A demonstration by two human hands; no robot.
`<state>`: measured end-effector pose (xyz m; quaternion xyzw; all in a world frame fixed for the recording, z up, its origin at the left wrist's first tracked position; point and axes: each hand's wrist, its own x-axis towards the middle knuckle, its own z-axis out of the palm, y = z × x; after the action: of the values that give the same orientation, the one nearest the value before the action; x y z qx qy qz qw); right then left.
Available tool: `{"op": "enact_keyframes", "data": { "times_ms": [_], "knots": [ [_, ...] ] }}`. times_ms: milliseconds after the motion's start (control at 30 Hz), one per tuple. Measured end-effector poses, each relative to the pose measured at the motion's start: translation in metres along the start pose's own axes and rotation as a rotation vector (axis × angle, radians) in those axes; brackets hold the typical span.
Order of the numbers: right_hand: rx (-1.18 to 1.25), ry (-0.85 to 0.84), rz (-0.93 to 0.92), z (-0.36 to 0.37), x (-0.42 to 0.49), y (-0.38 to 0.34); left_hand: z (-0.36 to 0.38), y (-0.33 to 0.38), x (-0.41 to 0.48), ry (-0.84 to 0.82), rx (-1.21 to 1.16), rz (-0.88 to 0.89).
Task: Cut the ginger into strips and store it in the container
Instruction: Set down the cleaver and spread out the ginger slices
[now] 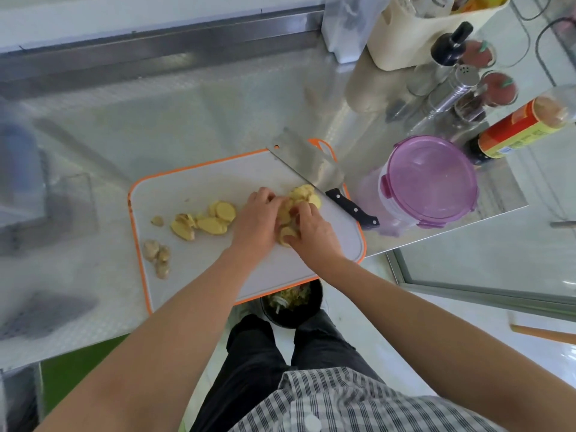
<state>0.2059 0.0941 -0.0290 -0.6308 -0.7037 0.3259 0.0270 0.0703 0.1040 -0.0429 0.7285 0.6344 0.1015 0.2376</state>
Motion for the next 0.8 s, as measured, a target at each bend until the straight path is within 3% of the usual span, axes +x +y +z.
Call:
{"op": "enact_keyframes", "data": {
  "times_ms": [300,500,667,800],
  "knots": [
    [0.067,-0.050,0.035,-0.003,0.002,0.011,-0.001,-0.007,-0.001,0.040,-0.125,0.000],
    [-0.068,-0.074,-0.051,0.003,-0.003,0.010,-0.002,-0.001,0.012,-0.151,-0.030,-0.038],
    [-0.001,-0.055,-0.004,-0.001,0.003,0.012,-0.005,-0.003,0.010,-0.055,-0.103,-0.060],
    [0.125,0.068,0.041,-0.009,0.011,0.024,-0.011,-0.009,-0.004,0.050,-0.167,0.003]
  ]
}}
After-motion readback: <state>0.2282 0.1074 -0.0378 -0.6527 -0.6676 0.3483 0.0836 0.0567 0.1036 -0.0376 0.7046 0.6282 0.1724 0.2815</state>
